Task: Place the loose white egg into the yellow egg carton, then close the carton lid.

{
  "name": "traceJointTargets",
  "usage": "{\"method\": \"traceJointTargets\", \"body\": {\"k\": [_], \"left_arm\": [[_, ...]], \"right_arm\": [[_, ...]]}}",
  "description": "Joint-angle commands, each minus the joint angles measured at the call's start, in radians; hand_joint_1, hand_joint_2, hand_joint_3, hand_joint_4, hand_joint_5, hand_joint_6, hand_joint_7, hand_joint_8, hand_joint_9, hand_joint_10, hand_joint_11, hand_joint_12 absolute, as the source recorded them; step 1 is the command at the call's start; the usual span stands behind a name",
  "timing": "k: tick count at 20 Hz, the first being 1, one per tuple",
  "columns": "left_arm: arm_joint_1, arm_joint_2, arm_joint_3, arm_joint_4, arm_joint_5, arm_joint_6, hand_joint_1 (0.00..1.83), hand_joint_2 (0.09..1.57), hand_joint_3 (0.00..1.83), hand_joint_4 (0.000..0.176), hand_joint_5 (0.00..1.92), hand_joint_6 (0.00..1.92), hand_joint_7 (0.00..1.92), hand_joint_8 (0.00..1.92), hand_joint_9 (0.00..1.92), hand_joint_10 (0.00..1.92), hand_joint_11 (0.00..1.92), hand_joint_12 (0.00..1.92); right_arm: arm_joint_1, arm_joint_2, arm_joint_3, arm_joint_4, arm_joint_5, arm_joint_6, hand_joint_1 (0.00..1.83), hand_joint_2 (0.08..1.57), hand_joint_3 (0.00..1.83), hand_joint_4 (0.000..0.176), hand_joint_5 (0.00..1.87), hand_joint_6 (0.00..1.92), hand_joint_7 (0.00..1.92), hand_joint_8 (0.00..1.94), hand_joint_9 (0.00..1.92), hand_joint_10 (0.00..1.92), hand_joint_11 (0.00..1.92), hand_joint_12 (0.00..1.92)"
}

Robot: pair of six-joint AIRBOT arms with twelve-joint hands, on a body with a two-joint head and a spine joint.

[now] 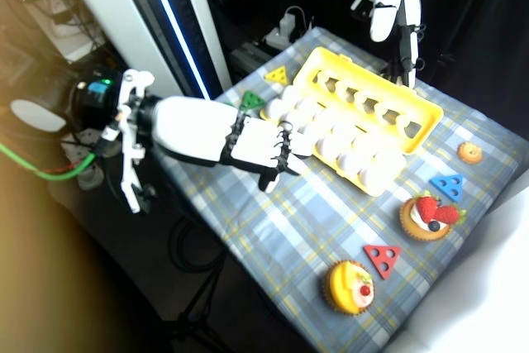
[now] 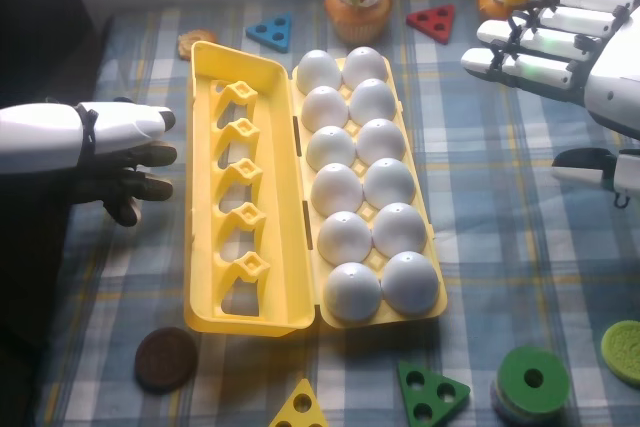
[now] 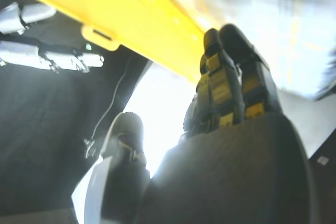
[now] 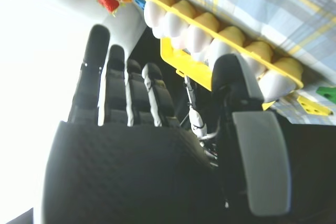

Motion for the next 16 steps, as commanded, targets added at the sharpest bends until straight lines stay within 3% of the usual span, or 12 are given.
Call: {"method": "traceJointTargets", "body": {"k": [1,5,7,8,11,13,16], "left_arm": [[-0.012,0.000,0.009,0.003,-0.076,-0.040,0.06,1.26,0.00,0.000,0.00,0.00,0.23,0.01,0.54,0.04,0.19,1.36],[-0.020,-0.004,0.018,0.054,-0.062,-0.085,0.05,1.27,0.01,0.000,0.00,0.00,0.23,0.00,0.56,0.05,0.17,1.40],[-0.027,-0.013,0.022,0.091,-0.060,-0.119,0.03,1.26,0.00,0.000,0.00,0.00,0.24,0.00,0.58,0.05,0.26,1.34],[-0.028,-0.017,0.022,0.094,-0.063,-0.121,0.03,1.25,0.00,0.000,0.00,0.00,0.25,0.00,0.59,0.06,0.28,1.34],[-0.030,-0.020,0.021,0.096,-0.090,-0.134,0.09,1.27,0.00,0.000,0.00,0.00,0.23,0.00,0.58,0.04,0.18,1.44],[-0.032,-0.020,0.019,0.099,-0.104,-0.139,0.06,1.30,0.00,0.000,0.00,0.00,0.27,0.01,0.62,0.07,0.26,1.42],[-0.032,-0.015,0.013,0.099,-0.149,-0.155,0.04,1.21,0.00,0.000,0.00,0.00,0.25,0.00,0.62,0.06,0.29,1.37]], "right_arm": [[0.010,0.001,0.005,0.003,0.110,-0.004,0.53,1.31,0.00,0.000,0.00,0.00,0.00,0.00,0.00,0.05,0.00,1.41],[0.010,0.001,0.006,0.003,0.109,-0.004,0.51,1.32,0.00,0.000,0.00,0.00,0.00,0.00,0.00,0.07,0.00,1.40],[0.010,0.001,0.006,0.003,0.109,-0.004,0.53,1.31,0.00,0.000,0.00,0.00,0.00,0.00,0.01,0.06,0.00,1.42],[0.010,0.000,0.006,0.003,0.109,-0.004,0.53,1.31,0.00,0.000,0.00,0.00,0.00,0.00,0.00,0.08,0.00,1.34],[0.010,0.000,0.006,0.004,0.109,-0.004,0.50,1.31,0.00,0.000,0.00,0.00,0.00,0.00,0.00,0.11,0.00,1.36],[0.010,0.000,0.006,0.004,0.109,-0.004,0.55,1.31,0.00,0.000,0.00,0.00,0.00,0.00,0.00,0.05,0.00,1.33],[0.010,0.000,0.006,0.005,0.109,-0.004,0.55,1.31,0.00,0.000,0.00,0.00,0.00,0.00,0.00,0.15,0.00,1.31]]}}
